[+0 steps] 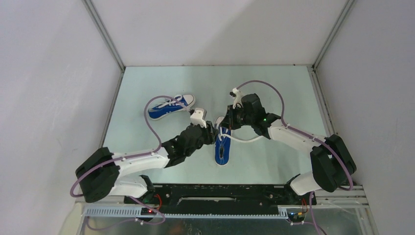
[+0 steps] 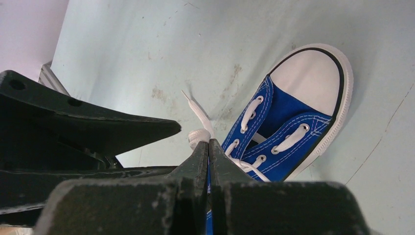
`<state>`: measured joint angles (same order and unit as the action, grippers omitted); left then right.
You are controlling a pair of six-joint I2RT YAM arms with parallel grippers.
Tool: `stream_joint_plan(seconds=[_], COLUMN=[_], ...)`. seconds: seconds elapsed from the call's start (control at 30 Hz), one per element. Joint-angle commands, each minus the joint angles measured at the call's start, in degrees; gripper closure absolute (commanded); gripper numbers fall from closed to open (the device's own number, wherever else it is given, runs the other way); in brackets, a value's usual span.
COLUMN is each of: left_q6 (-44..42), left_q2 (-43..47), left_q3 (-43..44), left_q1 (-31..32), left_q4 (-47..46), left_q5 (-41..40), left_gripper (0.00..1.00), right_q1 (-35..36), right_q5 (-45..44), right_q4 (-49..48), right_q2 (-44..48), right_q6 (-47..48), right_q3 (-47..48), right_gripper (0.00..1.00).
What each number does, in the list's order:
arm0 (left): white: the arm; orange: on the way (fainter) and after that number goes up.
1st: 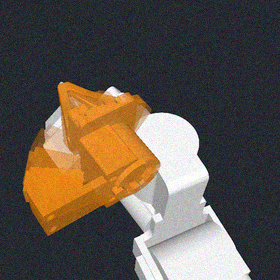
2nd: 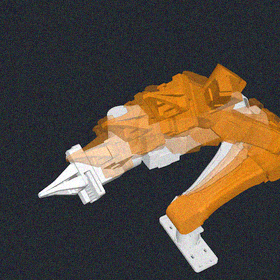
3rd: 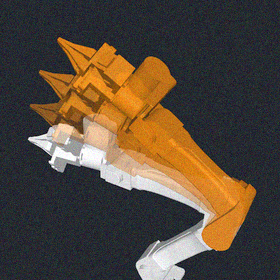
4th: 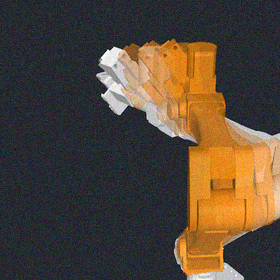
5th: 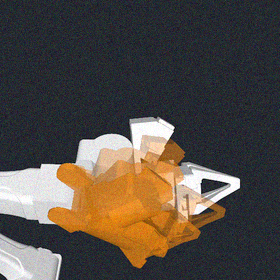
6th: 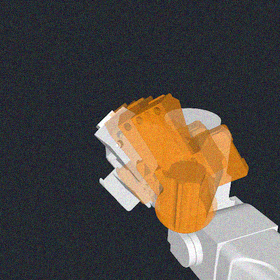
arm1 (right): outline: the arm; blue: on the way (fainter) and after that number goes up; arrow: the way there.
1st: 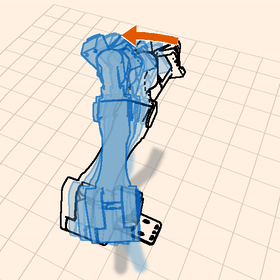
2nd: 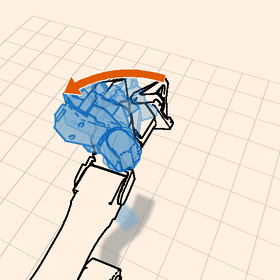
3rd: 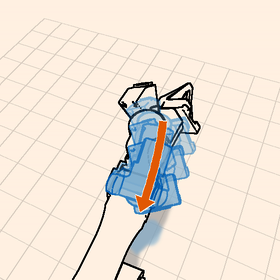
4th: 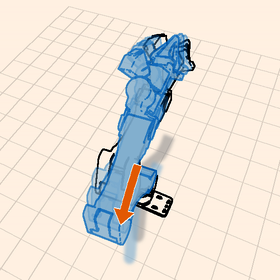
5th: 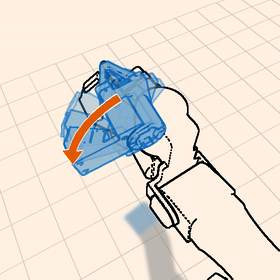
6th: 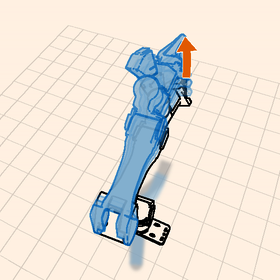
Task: Tie the shoes
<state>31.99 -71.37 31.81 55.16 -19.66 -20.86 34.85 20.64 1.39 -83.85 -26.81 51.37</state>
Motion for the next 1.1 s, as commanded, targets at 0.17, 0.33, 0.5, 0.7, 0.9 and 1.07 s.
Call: stream_joint_plan(seconds=[0.17,0.33,0.5,0.7,0.9,1.07], left_q6=[-1.20,-1.86,-1.78,-1.17,-0.96,-0.76], left_q2=[-5.29,-7.44,-10.19,-12.42,-13.35,-12.91], left_q3=[6.50,8.51,11.65,13.75,14.31,12.44], left_q1=[1.40,2.36,2.67,2.76,2.64,1.17], left_q4=[1.27,2.29,5.24,7.89,8.86,6.22], left_q5=[-2.43,-2.63,-3.64,-4.87,-5.47,-1.73], left_gripper=[0.53,0.52,0.53,0.60,0.98,1.00], right_q1=[-0.06,0.11,0.11,0.15,0.21,0.08], right_q5=[-1.08,-0.84,-0.61,0.00,0.01,-0.72], right_q4=[0.38,0.02,-0.18,-0.23,0.27,1.29], right_q2=[2.29,2.14,2.41,2.54,2.75,3.56], right_q6=[-2.28,-2.74,-3.10,-3.42,-3.36,-2.69], right_q3=[0.22,0.21,0.21,0.22,0.22,0.14], right_gripper=[1.00,1.00,1.00,1.00,1.00,0.84])
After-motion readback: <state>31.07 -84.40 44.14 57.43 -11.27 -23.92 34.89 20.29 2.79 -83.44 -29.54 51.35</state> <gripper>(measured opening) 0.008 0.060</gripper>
